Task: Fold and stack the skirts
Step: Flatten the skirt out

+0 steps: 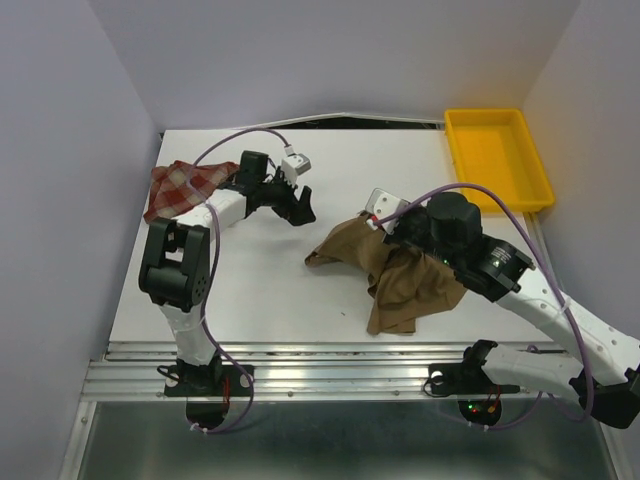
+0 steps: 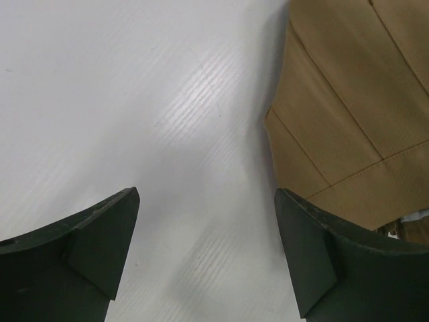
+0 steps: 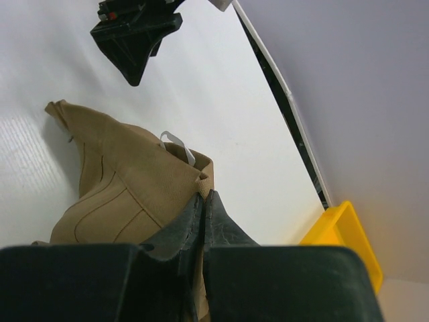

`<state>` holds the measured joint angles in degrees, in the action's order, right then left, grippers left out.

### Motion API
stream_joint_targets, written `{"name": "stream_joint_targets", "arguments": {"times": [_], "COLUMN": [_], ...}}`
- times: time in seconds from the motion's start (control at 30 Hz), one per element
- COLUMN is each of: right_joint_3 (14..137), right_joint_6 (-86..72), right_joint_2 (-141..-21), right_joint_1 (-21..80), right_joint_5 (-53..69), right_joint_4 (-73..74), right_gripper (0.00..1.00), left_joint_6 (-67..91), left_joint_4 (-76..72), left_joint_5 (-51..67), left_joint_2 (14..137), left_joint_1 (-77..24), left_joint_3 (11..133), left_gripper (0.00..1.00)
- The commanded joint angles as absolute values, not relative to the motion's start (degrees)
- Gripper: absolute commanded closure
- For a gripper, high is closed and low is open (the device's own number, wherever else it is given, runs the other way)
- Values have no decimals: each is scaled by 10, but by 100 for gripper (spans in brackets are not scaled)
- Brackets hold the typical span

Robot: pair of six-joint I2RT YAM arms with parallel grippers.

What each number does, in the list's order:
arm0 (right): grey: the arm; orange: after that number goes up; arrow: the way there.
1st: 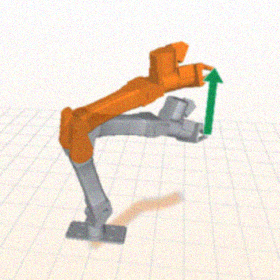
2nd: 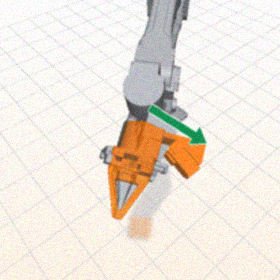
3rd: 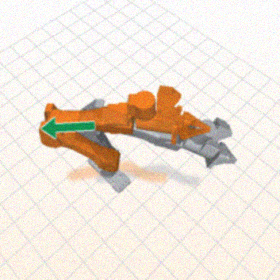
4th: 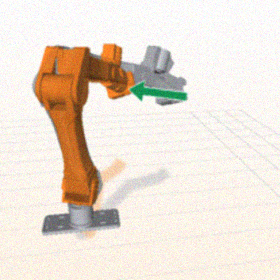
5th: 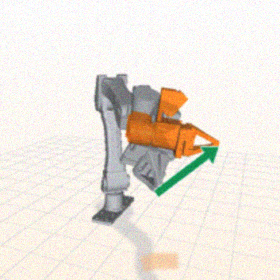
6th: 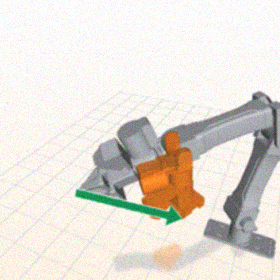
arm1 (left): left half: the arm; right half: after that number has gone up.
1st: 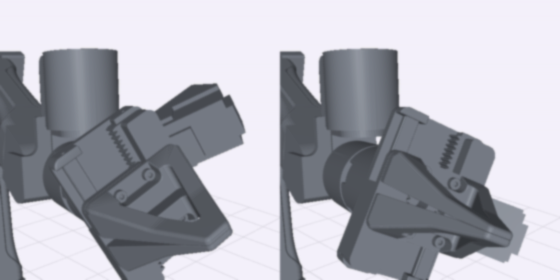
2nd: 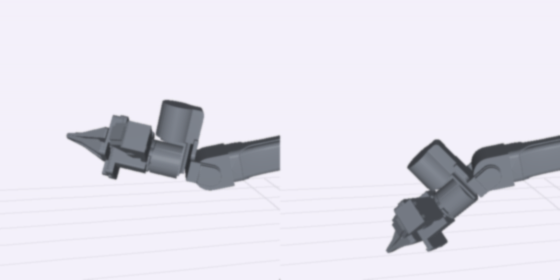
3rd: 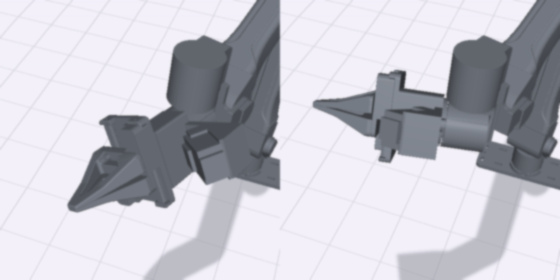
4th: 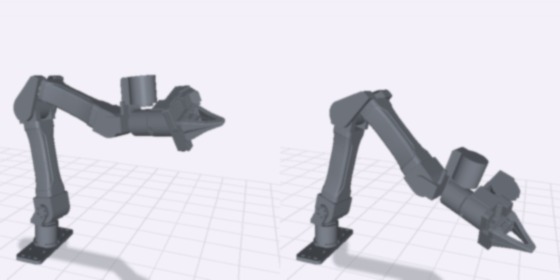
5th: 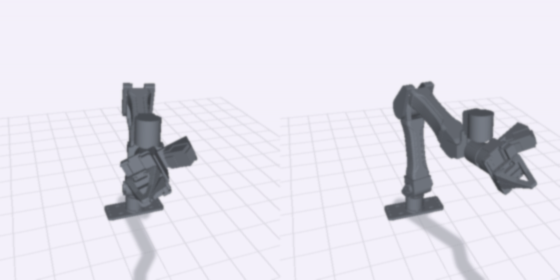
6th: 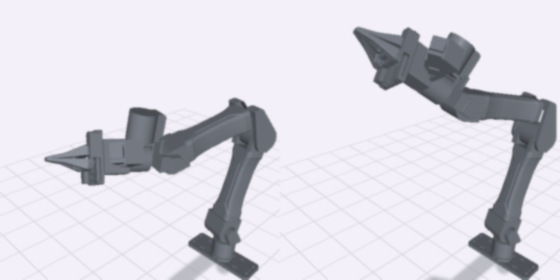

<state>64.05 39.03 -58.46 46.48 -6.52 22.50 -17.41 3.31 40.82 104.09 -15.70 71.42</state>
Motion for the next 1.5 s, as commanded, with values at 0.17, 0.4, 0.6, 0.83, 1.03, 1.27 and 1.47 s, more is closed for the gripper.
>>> {"name": "stream_joint_targets", "arguments": {"times": [0.17, 0.4, 0.6, 0.83, 1.03, 1.27, 1.47], "right_joint_3": [668, 671, 684, 695, 702, 688, 706], "right_joint_6": [384, 382, 379, 377, 390, 451, 486], "right_joint_2": [-577, -576, -583, -579, -564, -558, -591], "right_joint_1": [464, 464, 464, 464, 464, 464, 418], "right_joint_5": [-75, -64, -63, -63, -75, -103, -88], "right_joint_4": [223, 228, 229, 232, 234, 201, 118], "right_gripper": [99, 99, 99, 99, 99, 99, 99], "left_joint_6": [-190, -216, -234, -201, -156, -156, -205], "left_joint_4": [75, 74, 77, 39, 18, 26, 105], "left_joint_5": [525, 523, 480, 396, 287, 245, 176], "left_joint_2": [1051, 979, 981, 1010, 1020, 908, 882], "left_joint_1": [-205, -216, -239, -266, -258, -215, -171], "left_joint_3": [701, 622, 611, 627, 655, 678, 830], "left_gripper": [10, 8, 8, 15, 51, 100, 100]}}
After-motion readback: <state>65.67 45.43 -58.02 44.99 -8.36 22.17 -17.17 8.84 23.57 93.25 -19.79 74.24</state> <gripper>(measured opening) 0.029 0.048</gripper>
